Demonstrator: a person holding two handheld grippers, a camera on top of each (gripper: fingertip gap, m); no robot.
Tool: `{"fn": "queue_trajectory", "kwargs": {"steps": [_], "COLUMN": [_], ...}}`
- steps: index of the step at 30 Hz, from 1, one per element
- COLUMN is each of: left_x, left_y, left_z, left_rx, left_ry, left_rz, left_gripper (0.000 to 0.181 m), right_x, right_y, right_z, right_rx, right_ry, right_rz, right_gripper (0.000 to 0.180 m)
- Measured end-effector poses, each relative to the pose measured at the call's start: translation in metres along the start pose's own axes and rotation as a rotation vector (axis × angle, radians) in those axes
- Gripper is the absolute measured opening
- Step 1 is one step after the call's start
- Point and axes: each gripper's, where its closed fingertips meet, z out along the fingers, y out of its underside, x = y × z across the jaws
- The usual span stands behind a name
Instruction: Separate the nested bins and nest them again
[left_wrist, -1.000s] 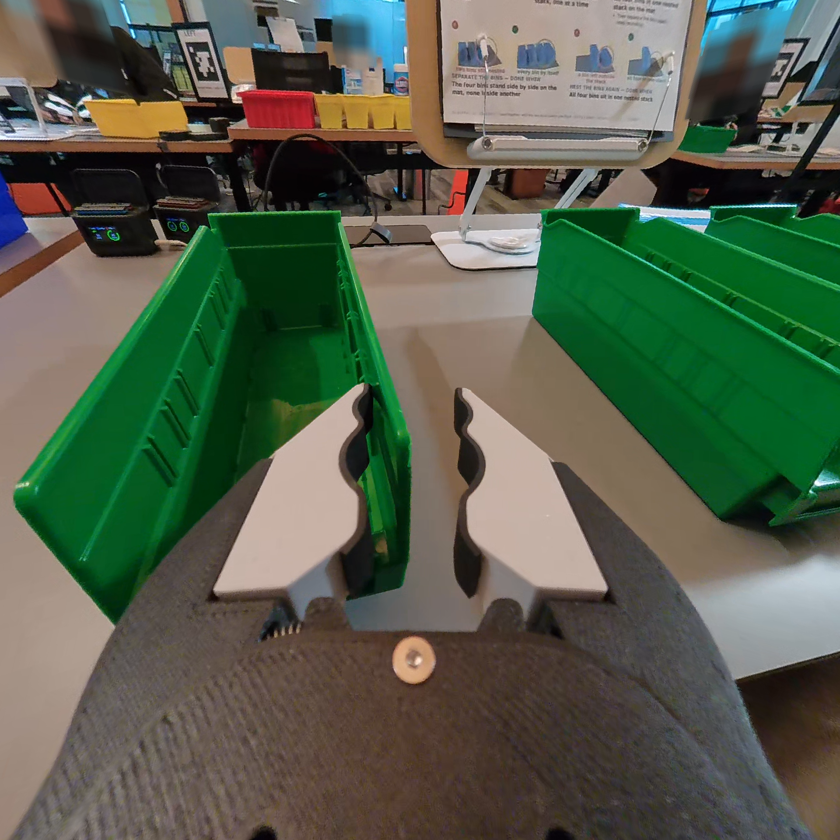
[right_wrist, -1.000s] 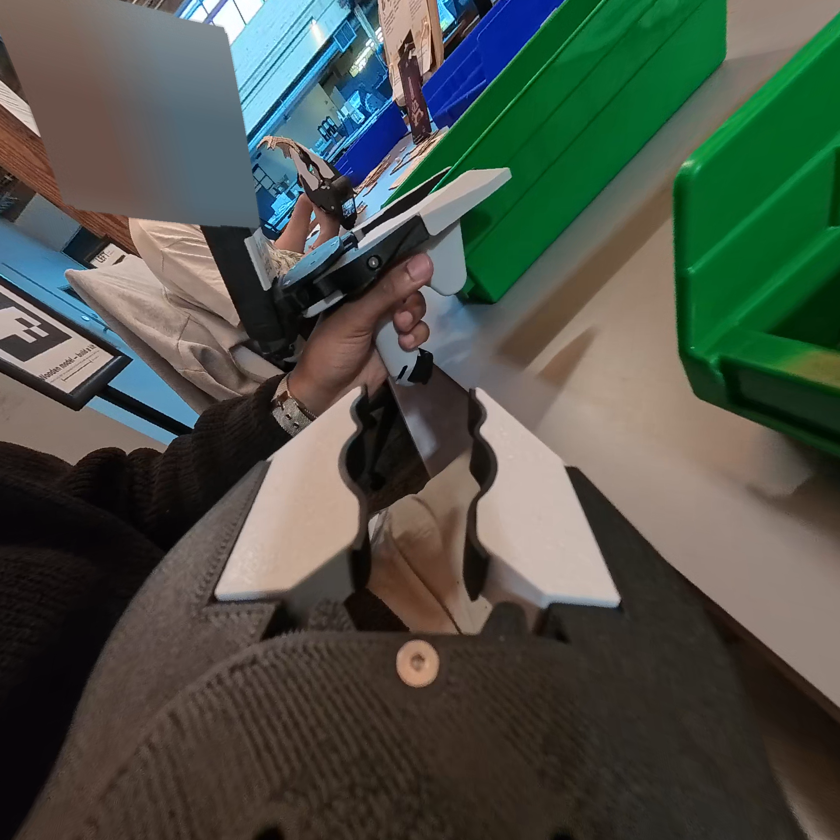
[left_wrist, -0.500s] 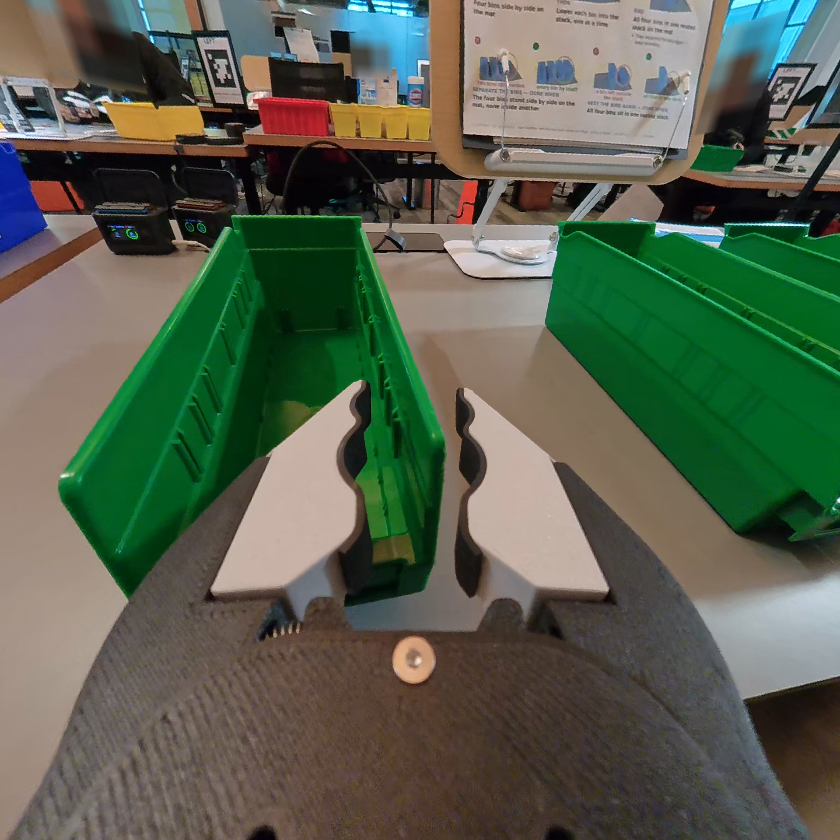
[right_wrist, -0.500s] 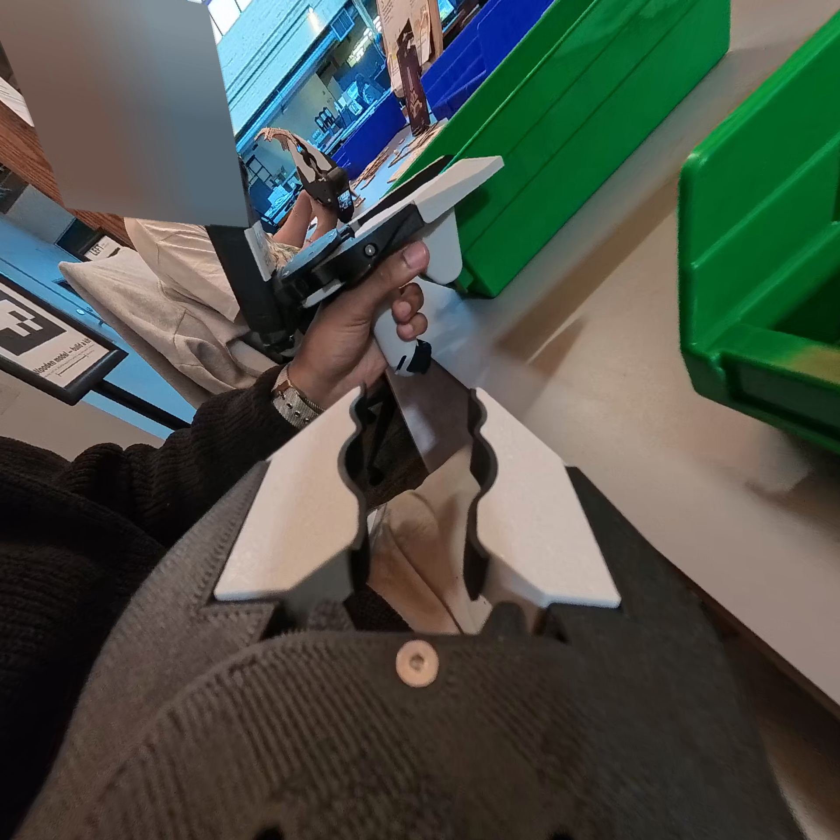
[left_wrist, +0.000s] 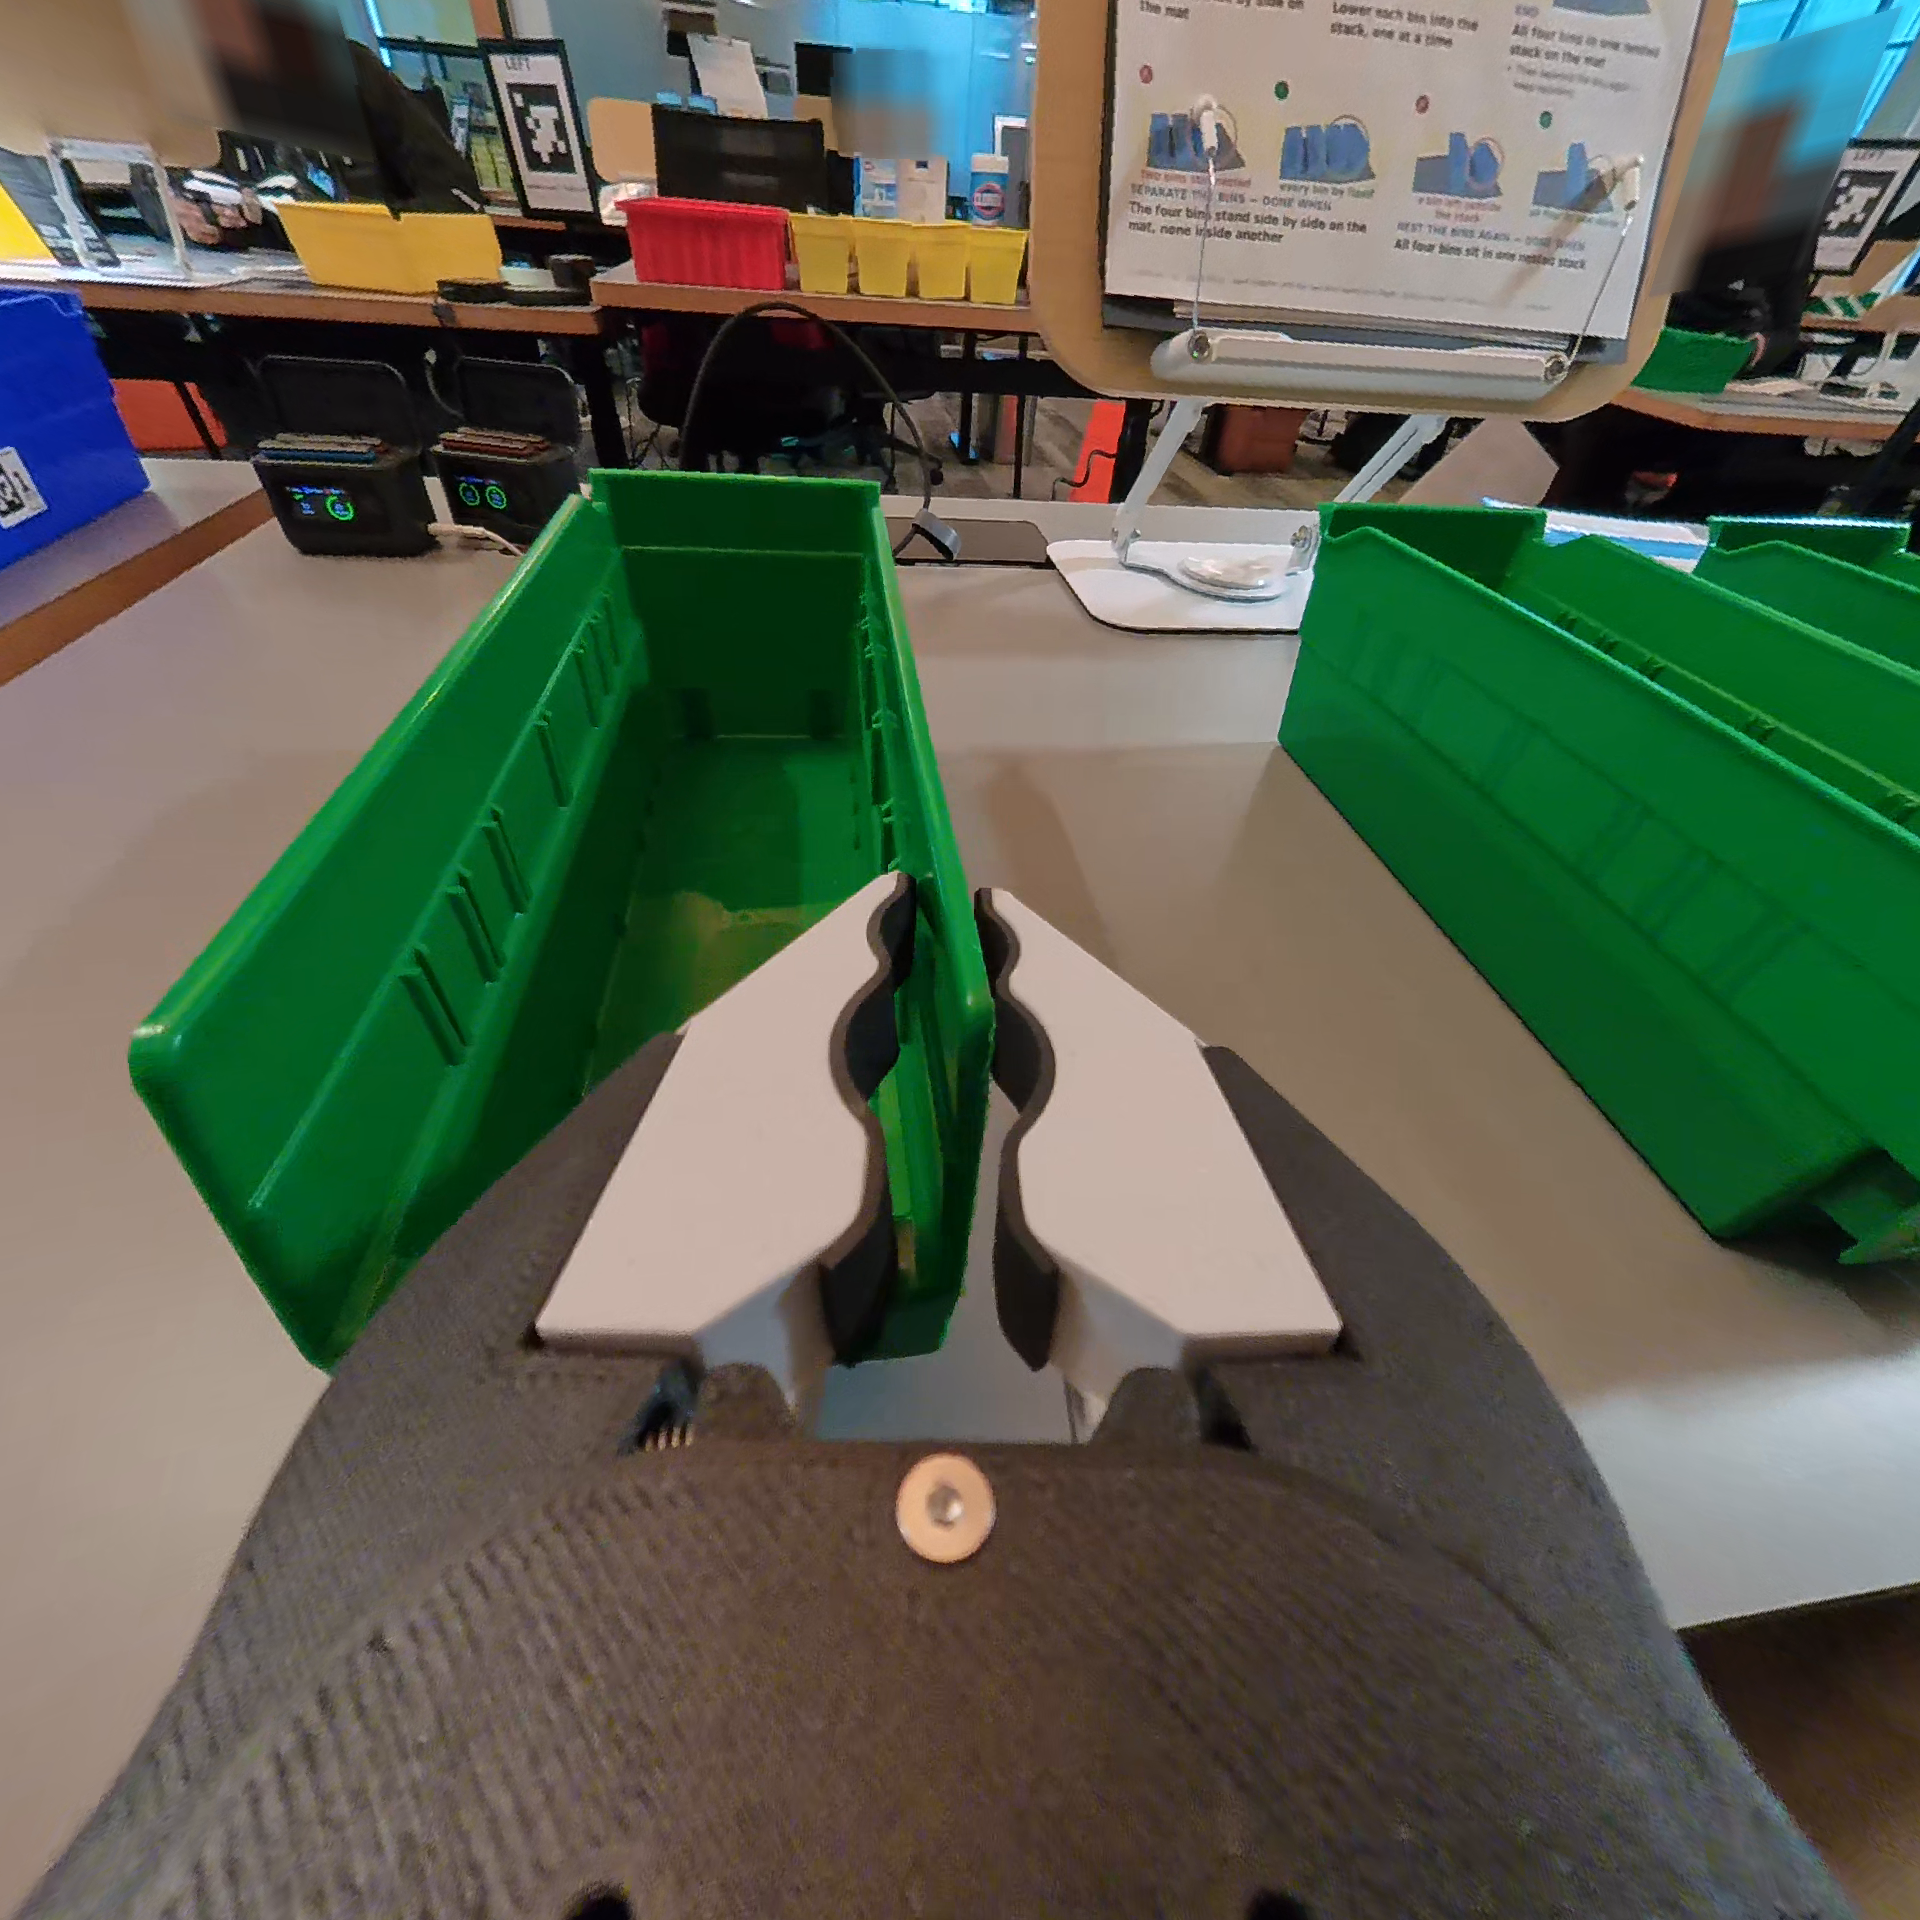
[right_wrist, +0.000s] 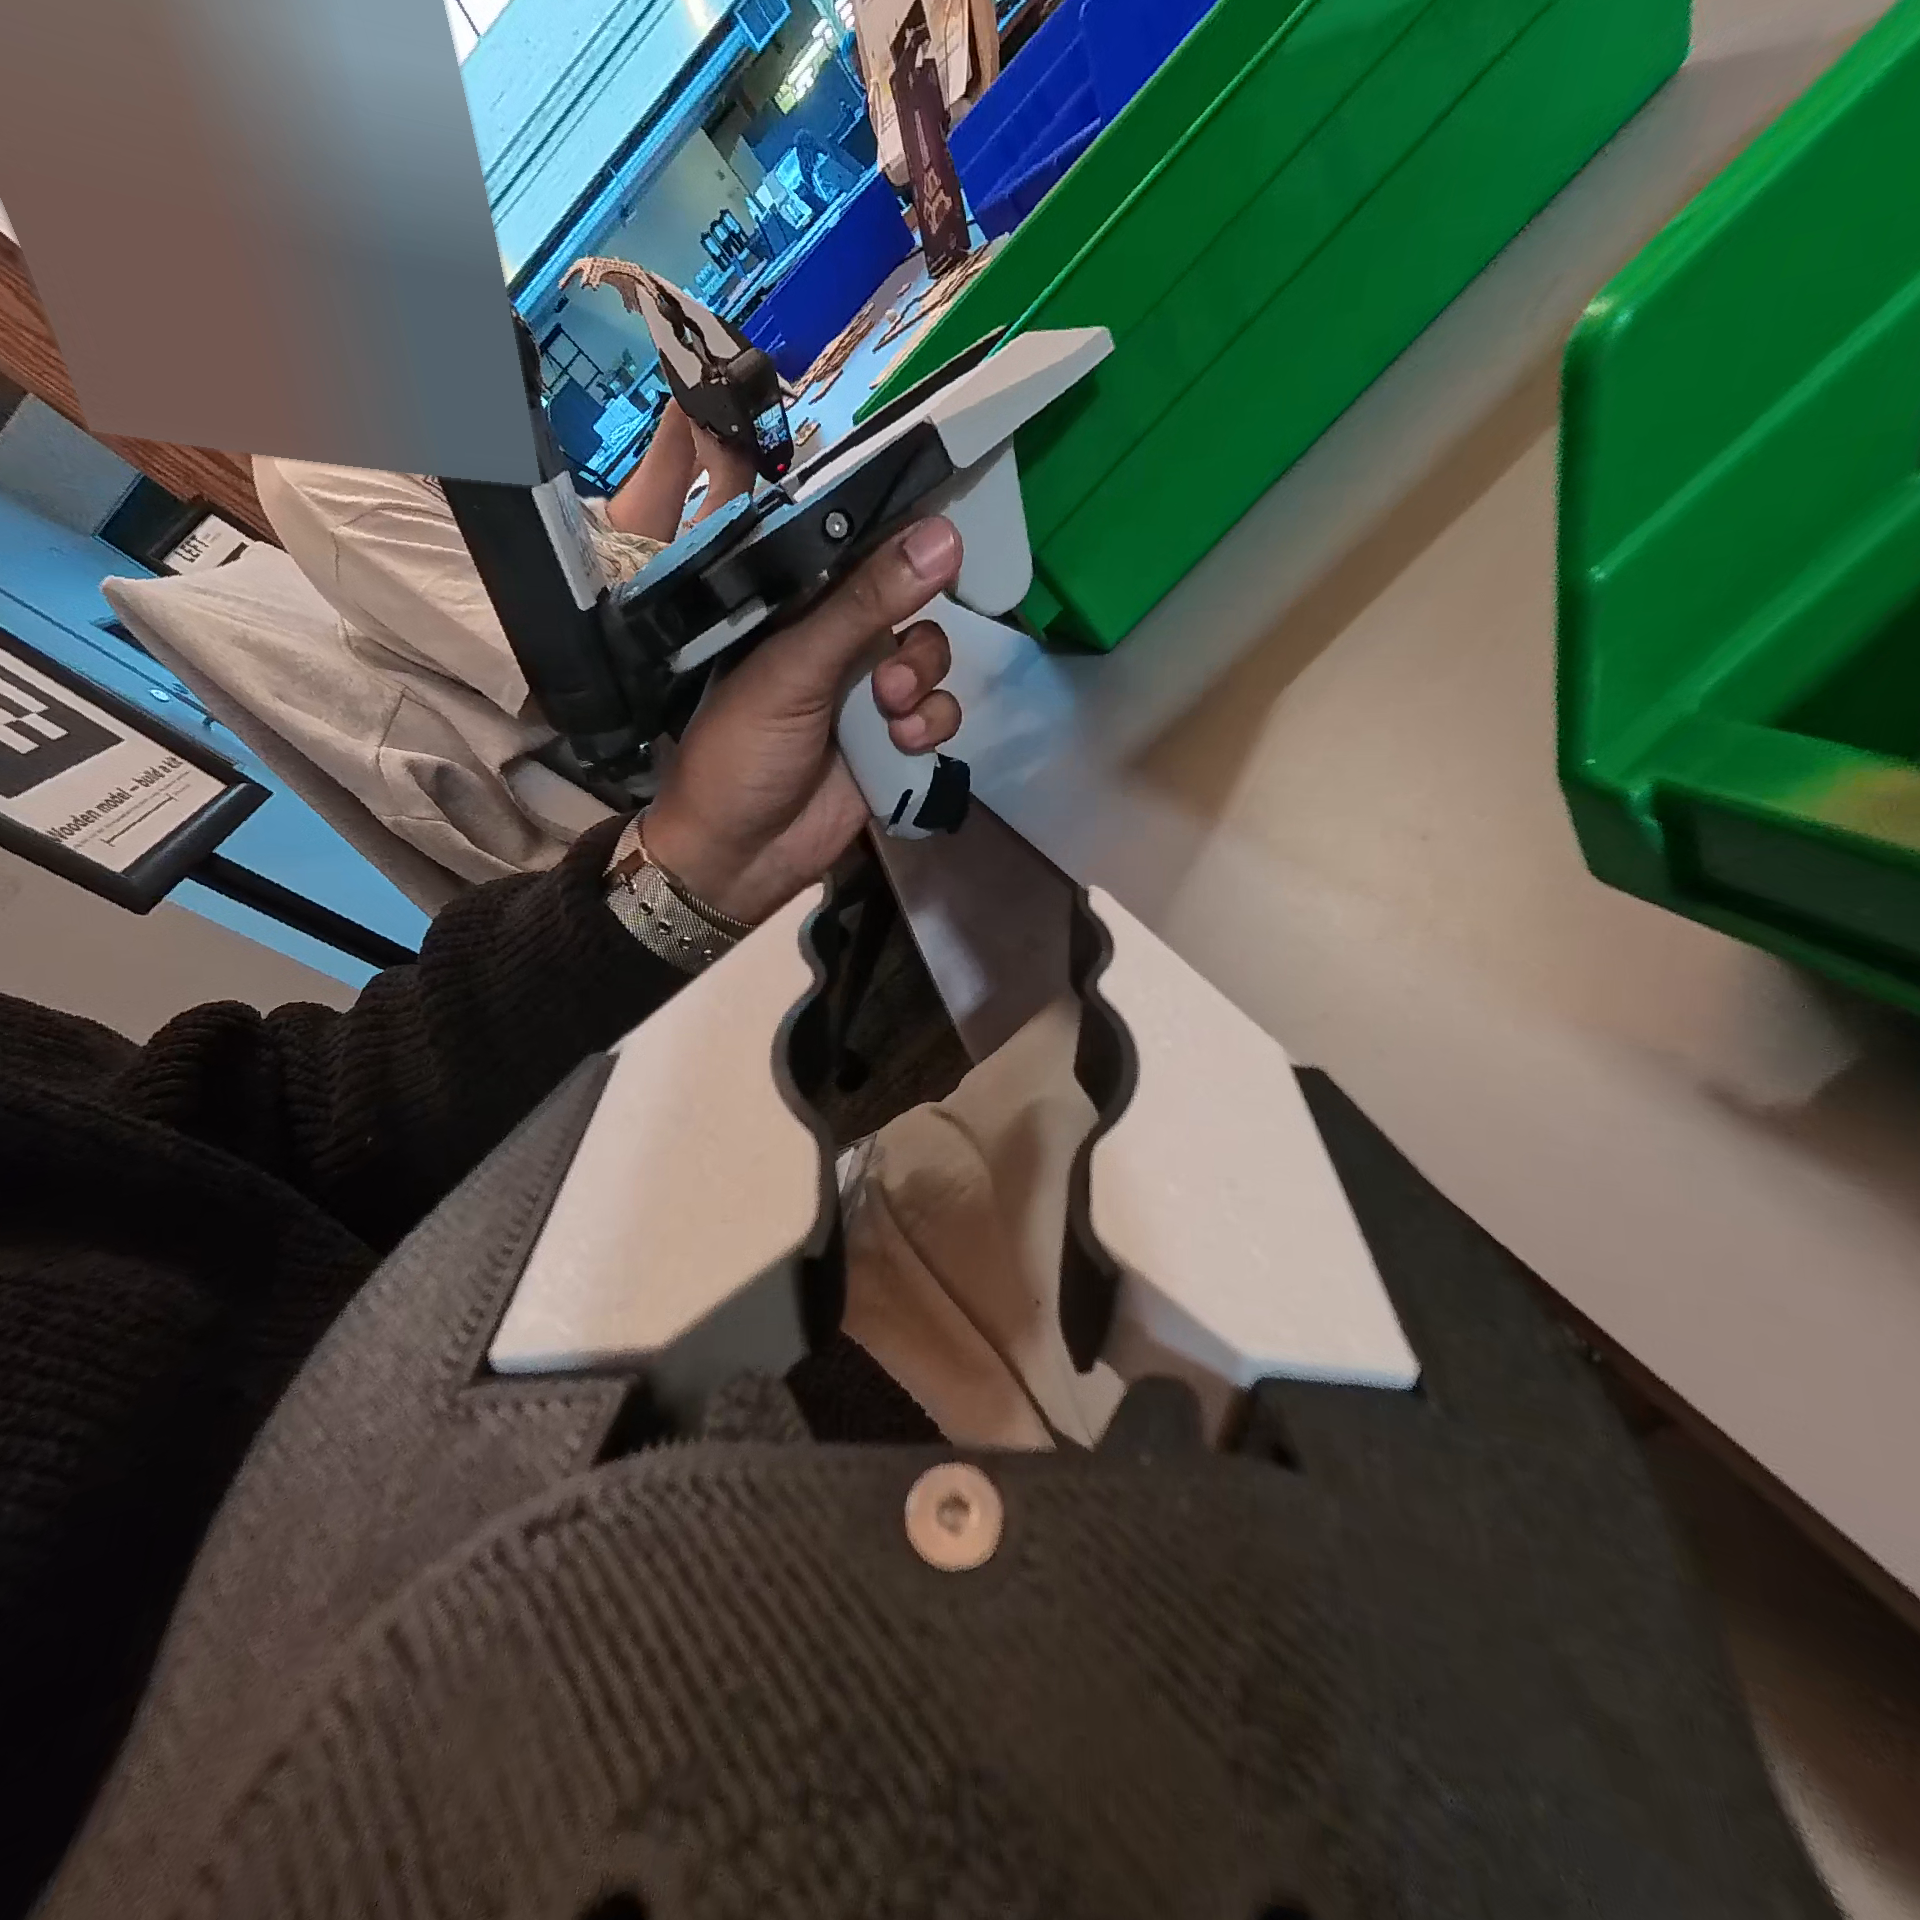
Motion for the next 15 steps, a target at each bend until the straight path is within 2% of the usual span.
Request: {"fn": "queue_trajectory", "kwargs": {"steps": [15], "left_x": [-0.0056], "left_y": [0.0006], "left_z": [0.0004], "left_rx": [-0.005], "left_ry": [-0.066], "left_rz": [-0.001], "left_gripper": [0.003], "right_x": [0.0004], "right_y": [0.0027], "right_z": [0.0007], "right_rx": [-0.013], "right_ry": [0.002], "right_rz": [0.005], "right_gripper": [0.043]}}
